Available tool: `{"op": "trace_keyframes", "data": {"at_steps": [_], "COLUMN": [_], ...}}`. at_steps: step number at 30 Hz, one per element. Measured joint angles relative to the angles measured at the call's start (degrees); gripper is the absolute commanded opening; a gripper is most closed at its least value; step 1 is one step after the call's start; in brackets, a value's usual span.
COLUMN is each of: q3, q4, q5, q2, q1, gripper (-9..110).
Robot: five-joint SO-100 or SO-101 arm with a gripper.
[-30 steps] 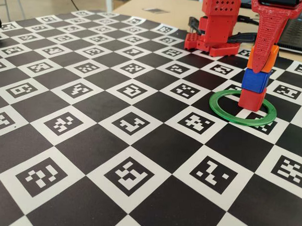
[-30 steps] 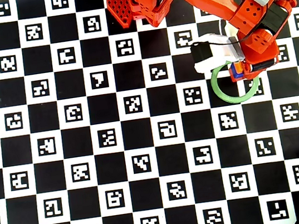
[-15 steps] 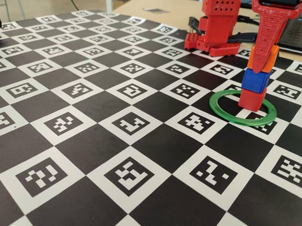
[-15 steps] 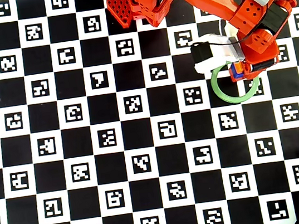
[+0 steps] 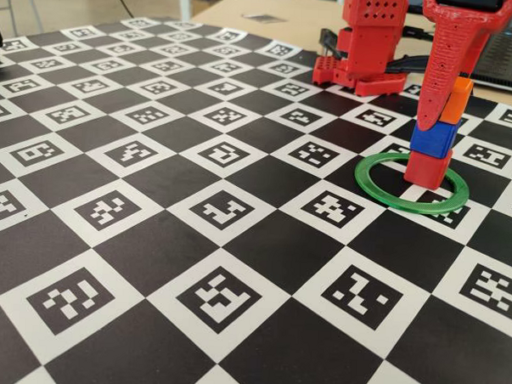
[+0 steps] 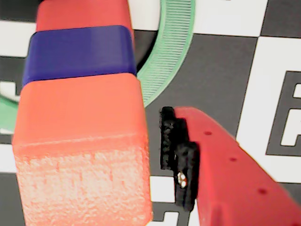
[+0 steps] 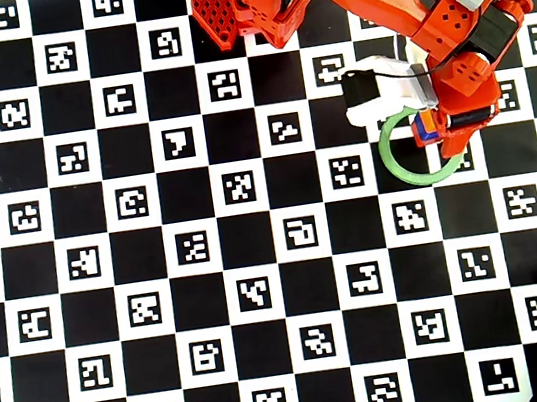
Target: Grab the red cube then put it in the green circle then put the blue cube on top and finally the orange cube on top
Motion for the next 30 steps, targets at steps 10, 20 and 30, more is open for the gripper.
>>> {"op": "trace_keyframes", "data": {"at_steps": [10,20,30], "q3": [0.00,-1.67,-11.87], "q4": [1.14,4.92,12.66], "q5": [0.53,1.76,1.85], "q2": [0.00,0.00,0.00], "q1": [-0.62,-1.14,-1.93], "gripper": [45,45,45]}}
